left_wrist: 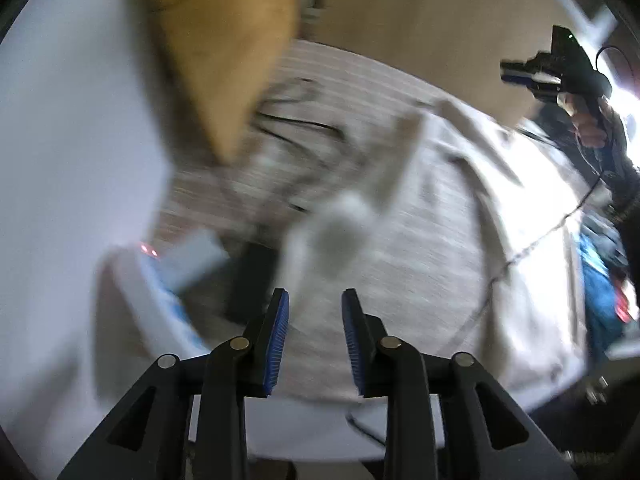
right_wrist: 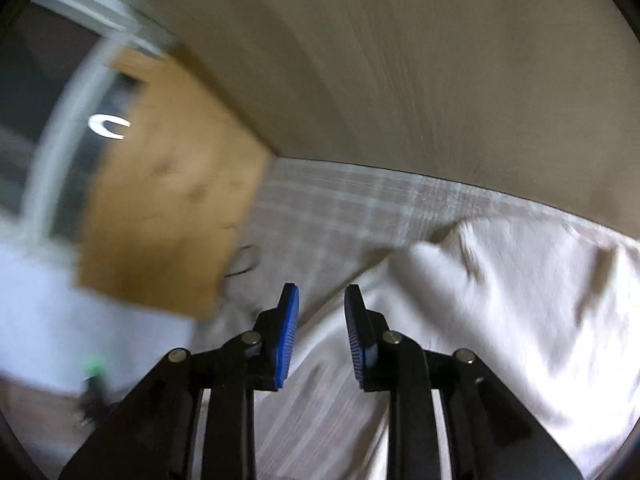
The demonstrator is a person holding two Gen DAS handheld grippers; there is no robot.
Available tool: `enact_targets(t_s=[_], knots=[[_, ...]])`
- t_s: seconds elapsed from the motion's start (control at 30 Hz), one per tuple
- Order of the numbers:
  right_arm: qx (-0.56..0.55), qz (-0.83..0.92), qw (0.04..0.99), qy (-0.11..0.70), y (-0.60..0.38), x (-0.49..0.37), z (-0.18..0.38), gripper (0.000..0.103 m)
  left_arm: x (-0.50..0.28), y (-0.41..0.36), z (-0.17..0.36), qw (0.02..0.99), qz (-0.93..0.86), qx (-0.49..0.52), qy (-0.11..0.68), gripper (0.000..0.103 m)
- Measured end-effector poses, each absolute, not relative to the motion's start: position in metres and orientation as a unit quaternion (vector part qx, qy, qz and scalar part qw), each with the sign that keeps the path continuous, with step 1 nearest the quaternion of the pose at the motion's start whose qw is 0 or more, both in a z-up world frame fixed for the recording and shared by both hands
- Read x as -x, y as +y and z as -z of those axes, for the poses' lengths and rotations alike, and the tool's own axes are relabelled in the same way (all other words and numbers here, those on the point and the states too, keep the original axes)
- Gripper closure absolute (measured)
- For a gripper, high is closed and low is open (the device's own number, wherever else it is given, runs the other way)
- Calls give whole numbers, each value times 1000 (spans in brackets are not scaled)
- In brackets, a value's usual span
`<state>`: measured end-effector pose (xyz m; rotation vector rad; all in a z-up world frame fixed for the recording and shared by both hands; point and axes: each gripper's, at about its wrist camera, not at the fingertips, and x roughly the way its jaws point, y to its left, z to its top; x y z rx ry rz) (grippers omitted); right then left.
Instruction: Fold clothes
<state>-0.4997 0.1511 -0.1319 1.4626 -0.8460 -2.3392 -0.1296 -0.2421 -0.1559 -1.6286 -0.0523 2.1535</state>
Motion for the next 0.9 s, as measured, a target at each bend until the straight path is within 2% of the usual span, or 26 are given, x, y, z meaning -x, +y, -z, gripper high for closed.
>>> enact_targets(t_s=[0.1, 0.13, 0.2, 0.27, 0.47, 0.53, 0.7, 0.77, 0.8, 0.83, 0.9], knots=[[-466, 811, 168, -312, 184, 403, 81, 78, 97, -211, 156, 290, -746, 598, -39, 75], [-455, 816, 171, -313, 198, 367, 68, 75, 86, -198, 157, 313, -739, 595, -43, 72], [-446, 833, 141, -296, 224, 293, 59, 57, 67, -171, 164, 357, -722, 591, -50, 60], [-446, 848, 88, -272, 246, 221, 62, 55, 52, -139, 185, 391, -692, 604, -49, 59], [-549, 801, -100, -217, 252, 69, 178, 55, 29, -63, 232, 406, -637, 655, -5, 60], [-560, 788, -118, -227, 245, 40, 206, 55, 16, -49, 240, 397, -628, 669, 26, 60], [-552, 778, -89, -285, 227, -6, 249, 55, 2, -40, 244, 391, -623, 677, 28, 60], [-551, 779, -73, -290, 215, -11, 258, 55, 0, -37, 243, 393, -623, 676, 27, 72], [-552, 779, -66, -290, 211, -11, 261, 55, -1, -36, 243, 394, -620, 678, 30, 94], [-554, 779, -61, -288, 208, -11, 263, 55, 0, -34, 245, 395, -618, 679, 32, 98], [-560, 778, -52, -280, 200, -12, 268, 55, -1, -35, 243, 394, -619, 678, 33, 100]])
